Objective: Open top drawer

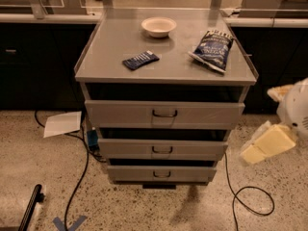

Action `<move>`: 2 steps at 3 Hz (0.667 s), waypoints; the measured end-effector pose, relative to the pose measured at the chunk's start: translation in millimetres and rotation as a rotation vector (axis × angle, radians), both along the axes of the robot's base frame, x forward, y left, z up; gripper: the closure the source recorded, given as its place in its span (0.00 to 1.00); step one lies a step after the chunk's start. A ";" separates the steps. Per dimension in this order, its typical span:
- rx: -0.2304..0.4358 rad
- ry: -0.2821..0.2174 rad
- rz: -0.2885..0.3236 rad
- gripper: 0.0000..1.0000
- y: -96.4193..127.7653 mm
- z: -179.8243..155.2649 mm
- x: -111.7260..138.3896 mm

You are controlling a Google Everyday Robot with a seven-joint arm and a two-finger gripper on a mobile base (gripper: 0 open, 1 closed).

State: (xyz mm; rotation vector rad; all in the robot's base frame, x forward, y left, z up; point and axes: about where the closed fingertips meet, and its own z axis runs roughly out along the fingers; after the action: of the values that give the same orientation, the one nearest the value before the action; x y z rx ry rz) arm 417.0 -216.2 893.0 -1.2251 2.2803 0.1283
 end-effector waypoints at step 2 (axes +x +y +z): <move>0.105 -0.059 -0.177 0.19 -3.5 -42.0 44.0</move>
Offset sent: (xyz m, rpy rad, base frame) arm 0.0202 0.0000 -0.0451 0.0804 0.0186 -0.1178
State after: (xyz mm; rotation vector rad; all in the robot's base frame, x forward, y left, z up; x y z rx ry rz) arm 461.0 -219.6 851.0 -0.9578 2.2872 0.1423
